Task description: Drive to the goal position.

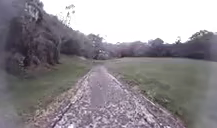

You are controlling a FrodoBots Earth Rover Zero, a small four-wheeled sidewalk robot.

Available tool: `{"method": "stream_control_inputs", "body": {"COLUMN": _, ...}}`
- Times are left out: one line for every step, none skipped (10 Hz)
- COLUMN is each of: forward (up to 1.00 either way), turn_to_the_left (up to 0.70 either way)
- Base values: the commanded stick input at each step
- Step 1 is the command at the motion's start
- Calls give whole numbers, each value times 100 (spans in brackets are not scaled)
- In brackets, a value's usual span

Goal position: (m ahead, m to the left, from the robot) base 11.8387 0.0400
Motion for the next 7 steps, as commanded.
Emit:
{"method": "stream_control_inputs", "body": {"forward": 85, "turn_to_the_left": 7}}
{"method": "stream_control_inputs", "body": {"forward": 85, "turn_to_the_left": 34}}
{"method": "stream_control_inputs", "body": {"forward": 85, "turn_to_the_left": 34}}
{"method": "stream_control_inputs", "body": {"forward": 85, "turn_to_the_left": 14}}
{"method": "stream_control_inputs", "body": {"forward": 85, "turn_to_the_left": 0}}
{"method": "stream_control_inputs", "body": {"forward": 85, "turn_to_the_left": 0}}
{"method": "stream_control_inputs", "body": {"forward": 85, "turn_to_the_left": 0}}
